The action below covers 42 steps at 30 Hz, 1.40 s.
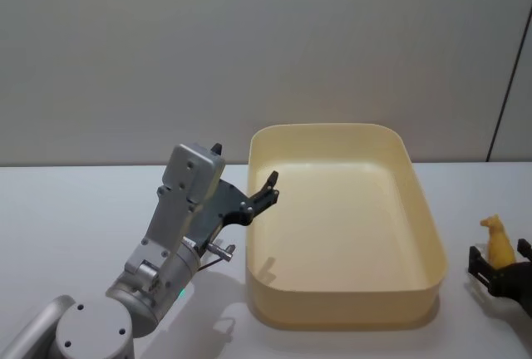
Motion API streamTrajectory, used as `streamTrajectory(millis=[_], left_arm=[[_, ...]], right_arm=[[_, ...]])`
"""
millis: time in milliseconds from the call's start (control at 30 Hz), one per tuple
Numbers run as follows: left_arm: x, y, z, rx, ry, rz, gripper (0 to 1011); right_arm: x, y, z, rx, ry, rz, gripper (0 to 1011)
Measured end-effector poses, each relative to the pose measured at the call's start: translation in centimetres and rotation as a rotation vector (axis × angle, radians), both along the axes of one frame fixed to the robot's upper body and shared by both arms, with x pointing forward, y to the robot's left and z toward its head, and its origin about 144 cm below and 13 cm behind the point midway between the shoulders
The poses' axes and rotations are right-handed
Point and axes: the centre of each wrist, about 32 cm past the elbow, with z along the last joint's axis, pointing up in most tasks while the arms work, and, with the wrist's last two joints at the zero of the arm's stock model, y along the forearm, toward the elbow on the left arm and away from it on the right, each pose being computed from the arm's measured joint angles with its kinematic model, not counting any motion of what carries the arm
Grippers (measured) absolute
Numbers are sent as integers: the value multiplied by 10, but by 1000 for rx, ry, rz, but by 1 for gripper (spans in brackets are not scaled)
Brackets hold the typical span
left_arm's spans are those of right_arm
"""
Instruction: Pick up the toy alternately with two hands and place it into the central storage box.
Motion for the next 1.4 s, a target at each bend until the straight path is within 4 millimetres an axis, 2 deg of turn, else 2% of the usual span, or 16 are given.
streamTrajectory(millis=[67,233,300,333,567,1000,1400], left_arm=[[0,0,0,0,0,0,1001],[0,0,0,0,0,0,1001],[0,0,0,0,0,0,1001],[0,0,0,0,0,0,1001],[0,0,0,0,0,0,1001],[0,0,0,0,0,0,1001],[0,0,0,0,0,0,1001]], right_arm=[[1,0,-1,-2,3,-1,831],[3,1,-2,-6,9,-2,659],[3,2,-2,-7,10,-2,620],[4,2,-3,-7,12,-2,560],[5,2,-3,-9,13,-1,383],[4,5,4,-5,-78,-1,358],[12,14,33,19,-246,33,357]])
